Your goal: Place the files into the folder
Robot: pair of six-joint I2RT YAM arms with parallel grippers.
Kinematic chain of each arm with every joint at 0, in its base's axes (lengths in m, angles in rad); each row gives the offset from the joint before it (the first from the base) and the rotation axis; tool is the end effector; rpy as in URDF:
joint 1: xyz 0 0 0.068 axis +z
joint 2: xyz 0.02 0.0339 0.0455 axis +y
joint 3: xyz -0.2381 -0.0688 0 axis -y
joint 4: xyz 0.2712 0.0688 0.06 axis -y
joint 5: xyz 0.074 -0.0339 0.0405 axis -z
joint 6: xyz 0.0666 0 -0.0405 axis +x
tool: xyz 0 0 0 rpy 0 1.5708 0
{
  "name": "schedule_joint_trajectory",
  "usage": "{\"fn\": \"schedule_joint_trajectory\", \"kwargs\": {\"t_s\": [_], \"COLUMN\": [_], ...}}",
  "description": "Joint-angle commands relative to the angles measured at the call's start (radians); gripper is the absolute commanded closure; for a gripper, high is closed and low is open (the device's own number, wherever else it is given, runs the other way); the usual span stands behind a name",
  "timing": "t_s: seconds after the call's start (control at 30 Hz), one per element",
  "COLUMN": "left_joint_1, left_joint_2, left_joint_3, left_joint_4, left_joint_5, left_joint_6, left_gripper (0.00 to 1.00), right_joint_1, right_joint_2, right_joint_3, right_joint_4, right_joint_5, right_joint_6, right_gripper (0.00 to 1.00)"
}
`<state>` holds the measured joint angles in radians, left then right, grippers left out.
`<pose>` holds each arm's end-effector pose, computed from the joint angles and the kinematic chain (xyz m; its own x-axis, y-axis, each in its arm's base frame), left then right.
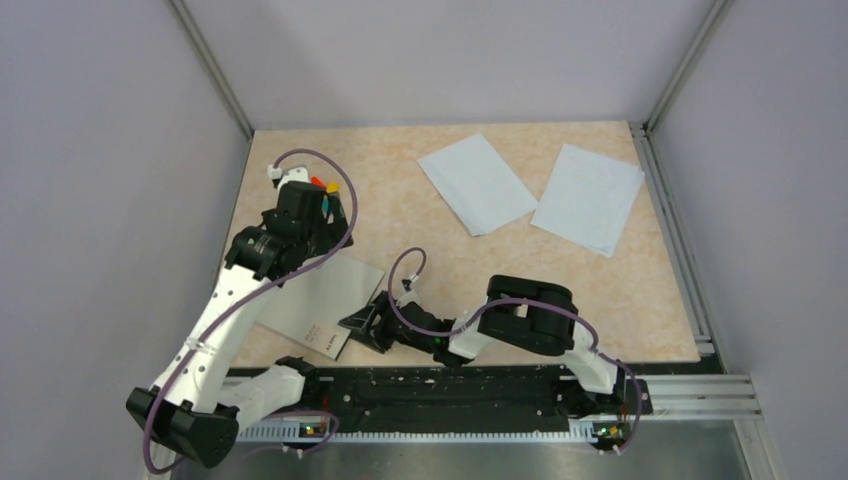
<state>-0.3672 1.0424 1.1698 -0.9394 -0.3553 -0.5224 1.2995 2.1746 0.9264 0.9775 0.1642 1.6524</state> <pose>0.2465 -0.0700 0.3141 -0.6434 -0.2537 -0.7222 -0.2399 0.9628 -0.1245 0.1264 0.4139 0.0340 -0.8994 0.4357 0.0350 0.1455 0.2228 0.9639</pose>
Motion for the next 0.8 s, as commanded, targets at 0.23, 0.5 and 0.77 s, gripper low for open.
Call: {"fn": "schedule_joint_trajectory", "kwargs": {"t_s": [0.23, 0.5, 0.77], "left_joint_1": [0.016, 0.022, 0.061], "left_joint_2": [-0.022, -0.020, -0.030], "left_joint_3": [0.006, 0.004, 0.029], "left_joint_4": [0.011, 0.018, -0.031], "left_joint_5": [0.006, 0.015, -0.051], "left_joint_6": [0.022, 0.004, -0.172], "left_gripper": [0.02, 0.02, 0.02], "right_joint_1": [0.013, 0.001, -0.019], "right_joint_2": [0.080, 0.112, 0.202], "right_joint_3": [0.073, 0.069, 0.070], "right_joint_4": [0.073, 0.102, 0.272], "right_joint_5": [0.026, 0.039, 0.013], "right_joint_6": [0.024, 0.018, -0.031], "right_gripper": [0.40, 0.40, 0.52]}}
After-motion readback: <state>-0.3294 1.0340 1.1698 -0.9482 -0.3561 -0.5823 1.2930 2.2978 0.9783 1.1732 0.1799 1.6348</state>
